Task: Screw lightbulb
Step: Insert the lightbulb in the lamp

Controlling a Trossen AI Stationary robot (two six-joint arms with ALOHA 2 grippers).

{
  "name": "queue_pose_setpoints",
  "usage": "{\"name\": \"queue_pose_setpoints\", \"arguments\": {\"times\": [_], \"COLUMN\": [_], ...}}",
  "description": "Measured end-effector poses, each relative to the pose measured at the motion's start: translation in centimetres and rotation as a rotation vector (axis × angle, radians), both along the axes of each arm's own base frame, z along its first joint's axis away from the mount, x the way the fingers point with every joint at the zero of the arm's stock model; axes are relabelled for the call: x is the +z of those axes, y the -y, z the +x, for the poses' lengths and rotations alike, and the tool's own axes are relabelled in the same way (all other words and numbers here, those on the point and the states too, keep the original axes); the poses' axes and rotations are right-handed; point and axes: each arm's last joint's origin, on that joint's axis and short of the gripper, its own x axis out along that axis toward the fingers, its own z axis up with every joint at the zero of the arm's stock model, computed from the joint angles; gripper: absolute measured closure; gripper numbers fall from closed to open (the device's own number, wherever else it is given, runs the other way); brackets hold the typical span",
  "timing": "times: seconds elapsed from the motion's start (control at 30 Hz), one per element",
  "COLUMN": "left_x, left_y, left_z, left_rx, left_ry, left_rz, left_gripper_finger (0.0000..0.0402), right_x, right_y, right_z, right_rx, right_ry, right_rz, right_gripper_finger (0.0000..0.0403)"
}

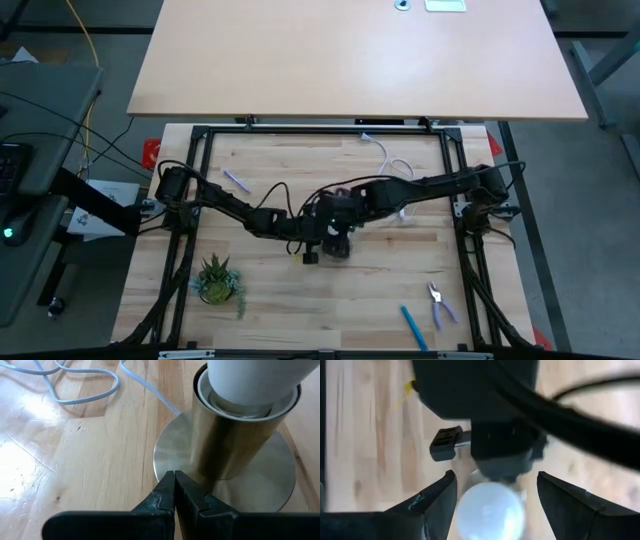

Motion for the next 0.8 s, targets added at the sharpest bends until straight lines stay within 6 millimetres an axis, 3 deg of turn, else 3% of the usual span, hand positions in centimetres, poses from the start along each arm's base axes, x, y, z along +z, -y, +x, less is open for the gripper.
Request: {"name": "queue_pose_setpoints", "arguments": {"times": [0.3, 0.53, 0.67, 0.8], "left_x": [0.0, 0.0, 0.0, -0.1], "left_y": [0.0, 0.0, 0.0, 0.0], "left_z": [0.0, 0.0, 0.0, 0.0], "left_rx": [0.000, 0.021, 0.008, 0.012], "left_ry": [0.000, 0.004, 0.001, -0.006], "left_rz": [-0.006, -0.028, -0.010, -0.017], "left_gripper_finger": [0.0401, 0.0402, 0.0401, 0.0402], "right_x": [1.1, 1.2, 2.0, 2.6], "right_y": [0.1, 0.0, -0.2, -0.2], "right_z": [0.1, 0.4, -0.6, -2.6], "right_rx": [0.525, 0.471, 0.705, 0.841], "right_ry": [0.043, 0.073, 0.057, -0.030], "right_rz": [-0.301, -0.275, -0.282, -0.115], "right_gripper_finger": [0.0142, 0.0142, 0.0142, 0.0142]}}
